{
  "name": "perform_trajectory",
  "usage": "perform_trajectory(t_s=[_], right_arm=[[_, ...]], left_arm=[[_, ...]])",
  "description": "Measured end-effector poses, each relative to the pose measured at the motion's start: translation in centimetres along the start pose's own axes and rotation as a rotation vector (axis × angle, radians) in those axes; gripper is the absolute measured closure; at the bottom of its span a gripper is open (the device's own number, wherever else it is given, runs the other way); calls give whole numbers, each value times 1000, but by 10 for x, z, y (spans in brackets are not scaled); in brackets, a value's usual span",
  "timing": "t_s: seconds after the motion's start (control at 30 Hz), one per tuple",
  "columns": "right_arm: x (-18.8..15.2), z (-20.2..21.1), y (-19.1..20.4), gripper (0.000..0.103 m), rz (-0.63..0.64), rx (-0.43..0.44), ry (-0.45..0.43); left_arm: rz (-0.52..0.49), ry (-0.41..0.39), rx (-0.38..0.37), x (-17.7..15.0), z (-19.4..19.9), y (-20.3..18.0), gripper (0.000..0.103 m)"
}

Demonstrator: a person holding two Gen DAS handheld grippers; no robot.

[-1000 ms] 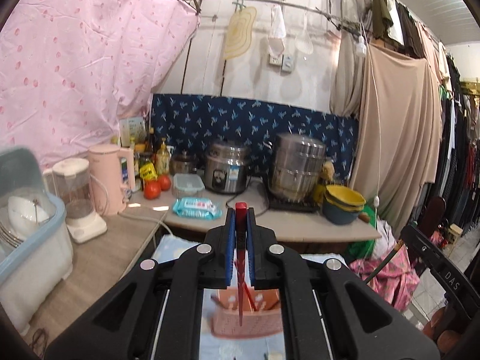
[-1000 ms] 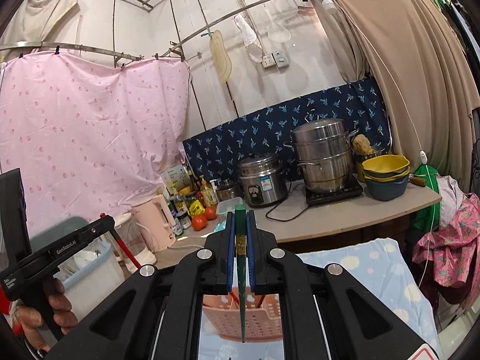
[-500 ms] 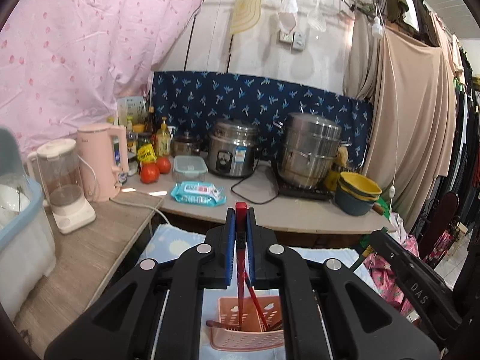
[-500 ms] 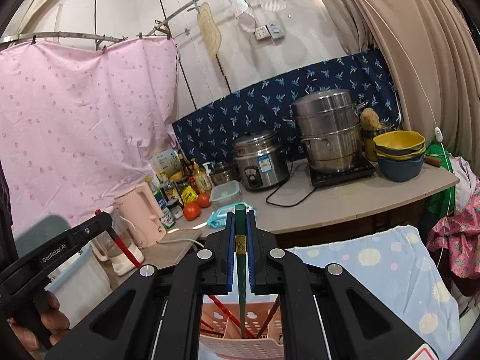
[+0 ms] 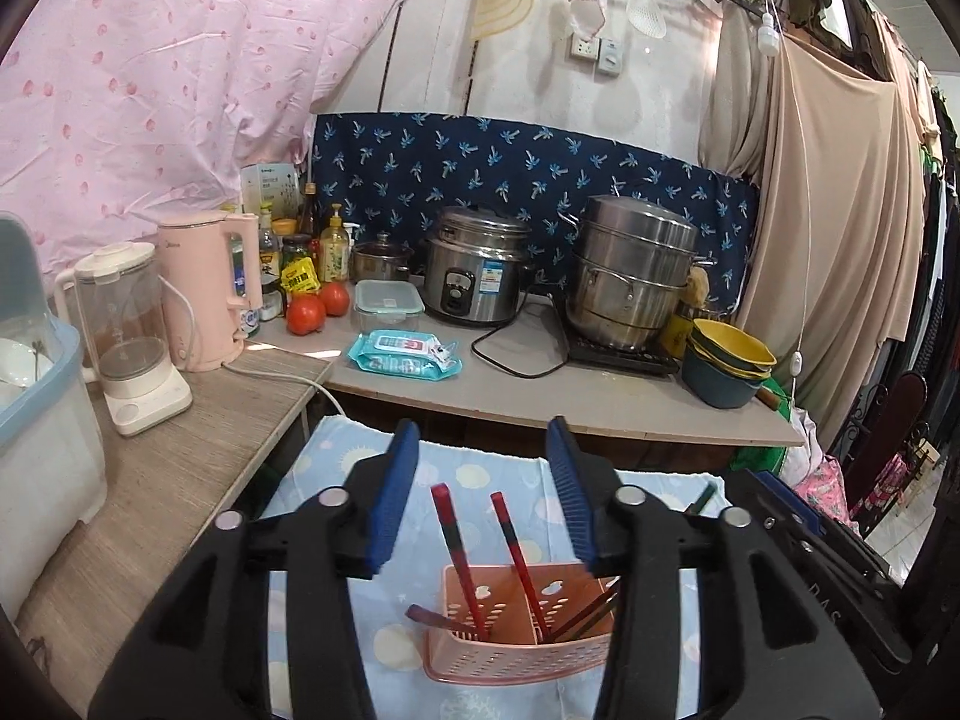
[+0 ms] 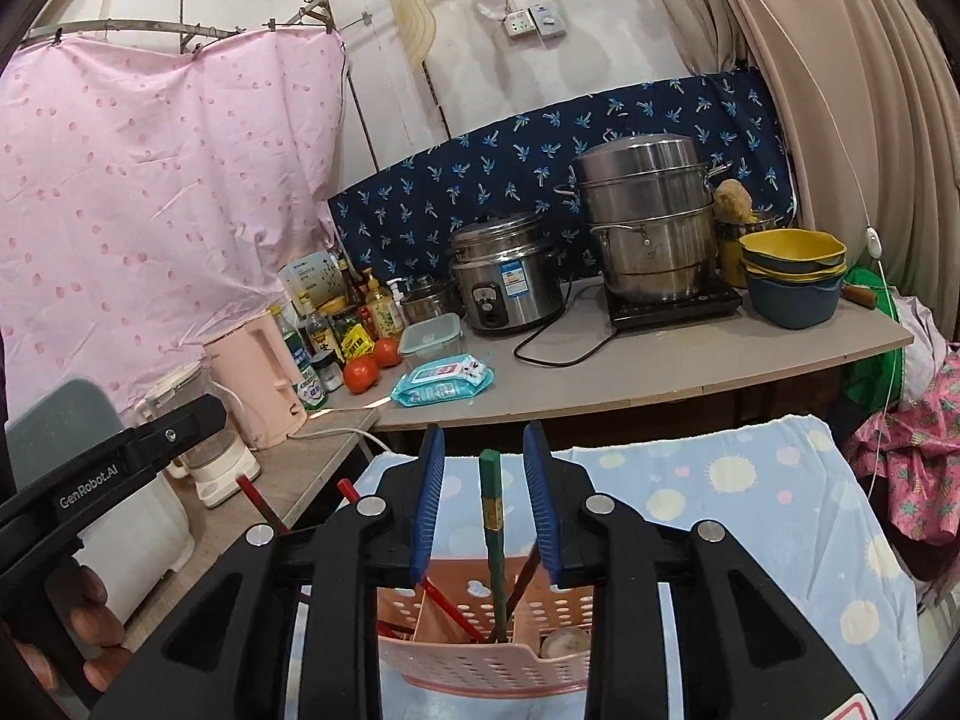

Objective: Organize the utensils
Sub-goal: 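Open both tools to drop the chopsticks into the caddy, then move both open tools back down to the remaining utensils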

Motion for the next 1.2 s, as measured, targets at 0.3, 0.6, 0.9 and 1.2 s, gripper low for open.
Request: perform_trajectory(t_s=[0.3, 0.6, 0.9, 1.2], right_arm=[[-9, 28, -3, 72, 0, 10, -1], [-50, 66, 3, 72, 67, -6, 52], [-95, 103, 15, 72, 120, -19, 94], [-141, 131, 17, 72, 113, -18, 138]], left_arm=[[-40, -1, 39, -11, 26, -1, 56], [-80, 63, 93, -51, 53, 8, 50], [-81, 131, 89, -97, 77, 13, 50], [-92, 176, 130, -141, 99, 22, 50]])
Point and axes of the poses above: each gripper's, at about its wrist camera, not at the fingertips, and z roughly against the way its jaws point, y to its left, x to its top, the point moved 9 cm from there along -z, roughly the way its jaws point, and after that the axes turned 2 degrees about -x, right-handed, at the moved point
